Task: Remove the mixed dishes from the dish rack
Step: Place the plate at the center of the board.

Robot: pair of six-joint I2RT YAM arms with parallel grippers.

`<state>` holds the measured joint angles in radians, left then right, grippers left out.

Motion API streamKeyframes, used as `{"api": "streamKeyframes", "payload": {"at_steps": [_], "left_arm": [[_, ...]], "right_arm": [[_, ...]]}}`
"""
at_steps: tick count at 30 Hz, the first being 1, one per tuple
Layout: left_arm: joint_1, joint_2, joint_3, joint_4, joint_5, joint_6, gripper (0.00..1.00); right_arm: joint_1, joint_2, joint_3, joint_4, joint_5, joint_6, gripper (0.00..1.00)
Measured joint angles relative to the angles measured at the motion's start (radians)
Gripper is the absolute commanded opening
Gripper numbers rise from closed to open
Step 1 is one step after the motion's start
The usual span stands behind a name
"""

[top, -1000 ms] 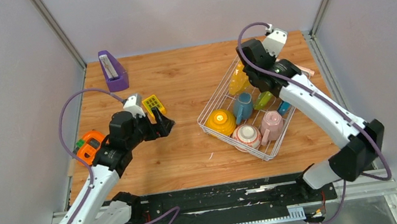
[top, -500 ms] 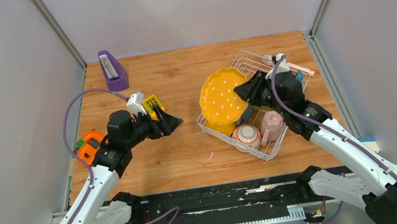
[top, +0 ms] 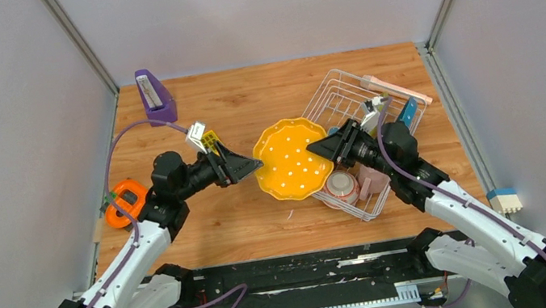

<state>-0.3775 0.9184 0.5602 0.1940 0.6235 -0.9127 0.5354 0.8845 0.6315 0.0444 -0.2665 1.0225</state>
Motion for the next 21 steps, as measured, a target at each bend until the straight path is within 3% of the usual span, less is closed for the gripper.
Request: {"api": "streamKeyframes", "payload": {"at_steps": [4, 10, 11, 12, 14, 15, 17, 18, 19, 21], "left_arm": [[-0.022, 0.029, -0.002, 0.051, 0.029, -0.017, 0.75], [-0.056, 0.054, -0.002, 0.103, 0.053, -0.037, 0.27], [-0.060, 0.054, -0.002, 0.105, 0.054, -0.045, 0.11], [-0.060, 0.054, -0.003, 0.103, 0.048, -0.065, 0.02], [-0.057, 0.055, -0.005, 0.089, 0.040, -0.123, 0.00], [-0.056, 0.055, -0.007, 0.087, 0.040, -0.137, 0.00], [-0.056, 0.054, -0.012, 0.087, 0.037, -0.146, 0.00], [-0.056, 0.054, -0.017, 0.089, 0.036, -0.150, 0.00], [-0.057, 0.053, -0.020, 0.092, 0.036, -0.150, 0.00], [-0.061, 0.049, -0.034, 0.098, 0.021, -0.126, 0.00]], "right_arm": [[0.000, 0.003, -0.012, 0.068, -0.048, 0.044, 0.00], [0.000, 0.031, -0.013, 0.137, -0.103, 0.077, 0.00], [0.000, 0.035, -0.014, 0.137, -0.105, 0.077, 0.00], [0.000, 0.037, -0.018, 0.146, -0.111, 0.071, 0.00], [0.000, 0.036, -0.019, 0.164, -0.121, 0.036, 0.00], [0.000, 0.035, -0.019, 0.168, -0.126, 0.026, 0.06], [0.000, 0.035, -0.019, 0.163, -0.128, 0.019, 0.36], [0.000, 0.035, -0.019, 0.155, -0.128, 0.016, 0.61], [0.000, 0.035, -0.019, 0.145, -0.127, 0.021, 0.75], [0.000, 0.034, -0.018, 0.125, -0.119, 0.040, 0.90]]}}
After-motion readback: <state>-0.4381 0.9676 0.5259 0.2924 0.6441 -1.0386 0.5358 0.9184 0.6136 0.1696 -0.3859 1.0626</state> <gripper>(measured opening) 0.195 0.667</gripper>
